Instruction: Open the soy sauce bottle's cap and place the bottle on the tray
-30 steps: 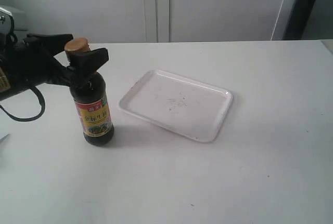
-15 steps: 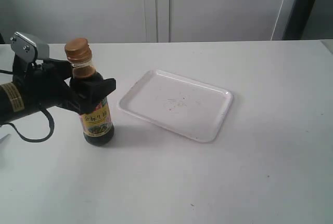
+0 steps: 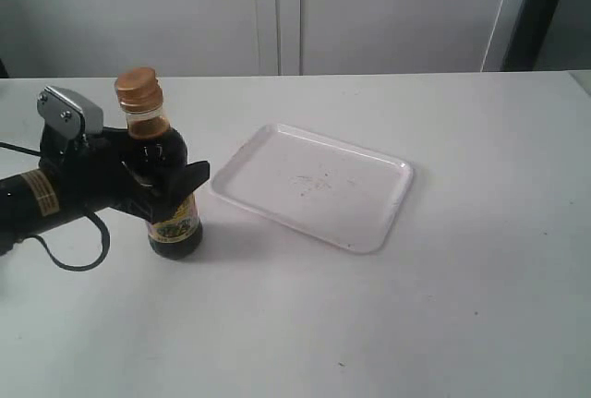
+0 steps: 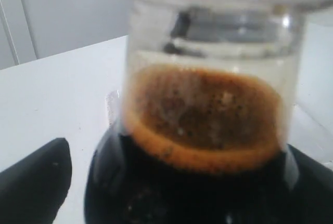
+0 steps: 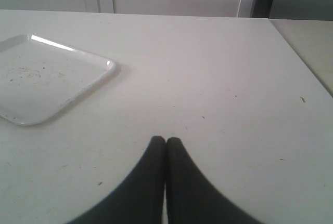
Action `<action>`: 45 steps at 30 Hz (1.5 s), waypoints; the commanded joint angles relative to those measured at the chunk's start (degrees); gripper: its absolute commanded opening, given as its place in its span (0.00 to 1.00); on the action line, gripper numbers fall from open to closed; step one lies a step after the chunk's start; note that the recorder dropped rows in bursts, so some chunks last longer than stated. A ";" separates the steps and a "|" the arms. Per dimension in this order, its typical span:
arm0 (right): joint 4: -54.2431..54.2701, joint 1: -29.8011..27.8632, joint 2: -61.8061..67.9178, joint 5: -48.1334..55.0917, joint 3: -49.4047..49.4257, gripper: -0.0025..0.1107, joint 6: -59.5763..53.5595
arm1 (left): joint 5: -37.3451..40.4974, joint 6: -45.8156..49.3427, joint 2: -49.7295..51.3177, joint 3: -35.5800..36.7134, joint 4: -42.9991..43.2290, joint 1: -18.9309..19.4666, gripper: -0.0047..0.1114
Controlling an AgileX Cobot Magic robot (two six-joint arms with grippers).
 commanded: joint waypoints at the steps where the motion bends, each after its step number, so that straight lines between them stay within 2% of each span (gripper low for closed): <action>1: -0.41 -0.12 -0.32 -0.23 0.28 0.02 0.27 | -1.02 1.37 1.73 0.35 -1.53 -0.26 0.94; 10: -0.41 -0.12 -0.32 -0.23 0.28 0.02 0.27 | -1.02 5.27 4.66 0.35 -1.92 -0.26 0.94; 13: -0.41 -0.12 -0.32 -0.23 0.28 0.02 0.27 | -1.02 5.61 5.39 0.24 -2.28 -0.26 0.90; 16: -0.41 -0.12 -0.32 -0.23 0.28 0.02 0.27 | -1.02 5.85 5.75 0.24 -2.17 -0.26 0.78; 19: -0.41 -0.12 -0.32 -0.23 0.28 0.02 0.27 | -1.02 6.41 5.97 0.24 -1.72 -0.26 0.60; 26: -0.41 -0.12 -0.32 -0.23 0.28 0.02 0.27 | -1.02 8.30 6.01 0.34 -0.26 -0.26 0.06; 45: -0.41 -0.12 -0.32 -0.23 0.28 0.02 0.27 | -1.02 9.55 6.01 0.34 2.66 -0.26 0.04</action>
